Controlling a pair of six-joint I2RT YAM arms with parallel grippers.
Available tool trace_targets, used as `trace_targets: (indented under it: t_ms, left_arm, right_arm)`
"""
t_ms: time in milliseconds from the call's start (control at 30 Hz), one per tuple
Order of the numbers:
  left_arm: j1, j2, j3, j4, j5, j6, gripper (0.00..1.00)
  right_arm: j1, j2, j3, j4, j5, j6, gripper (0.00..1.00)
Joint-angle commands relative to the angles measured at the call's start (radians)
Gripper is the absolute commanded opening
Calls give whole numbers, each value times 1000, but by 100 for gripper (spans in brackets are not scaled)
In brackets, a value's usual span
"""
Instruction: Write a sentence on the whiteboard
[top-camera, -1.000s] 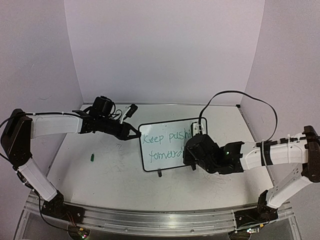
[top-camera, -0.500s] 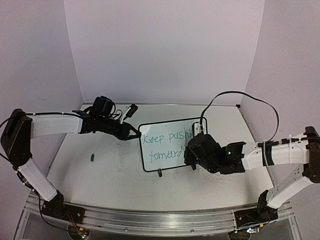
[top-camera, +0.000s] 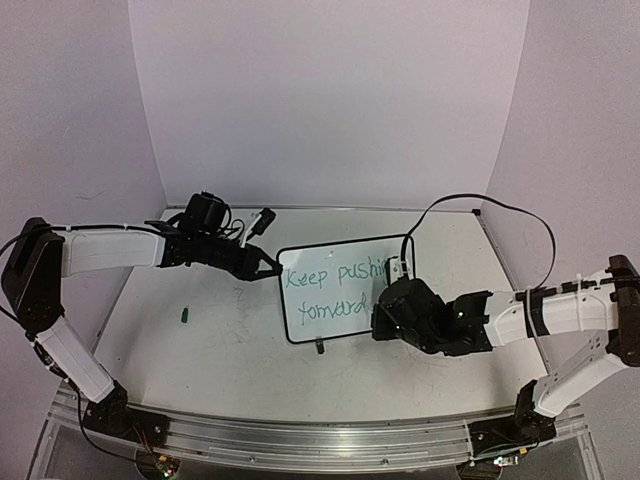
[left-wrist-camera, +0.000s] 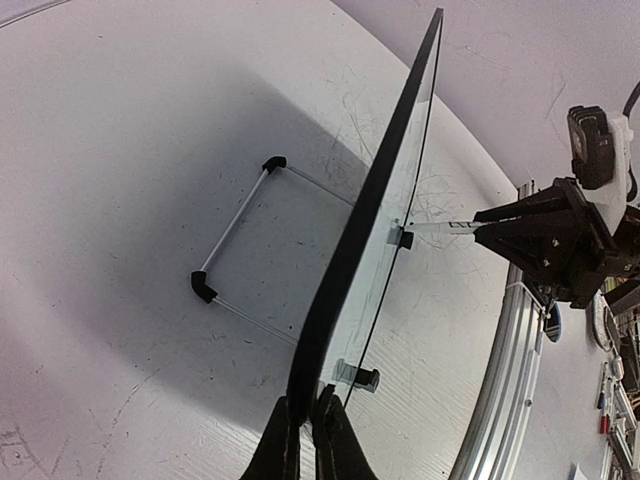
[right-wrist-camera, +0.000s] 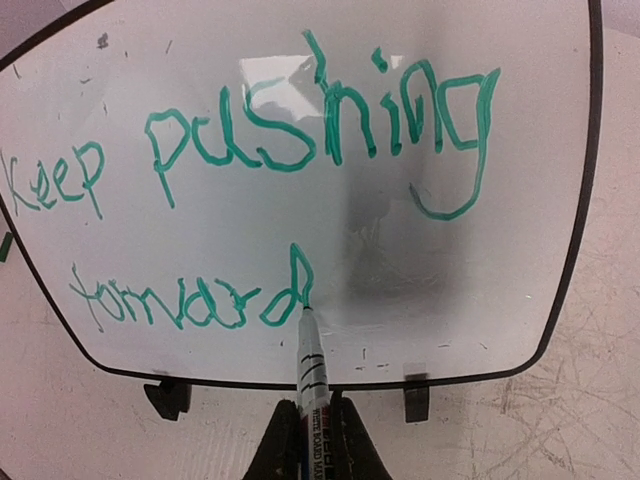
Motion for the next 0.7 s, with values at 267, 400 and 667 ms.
trace_targets:
  t_ms: [267,400,667]
  left_arm:
    - [0,-22,29,-16,-60,40,0]
    - [0,-20,30,-14,-59,40,0]
    - [-1,-21,30,-15,-58,41,0]
  right_arm:
    - [-3,-70,-20,-12,5,10,0]
    - [-3,-91,-36,-5,10,15,0]
    - [-4,-47,-24,1,42,17,0]
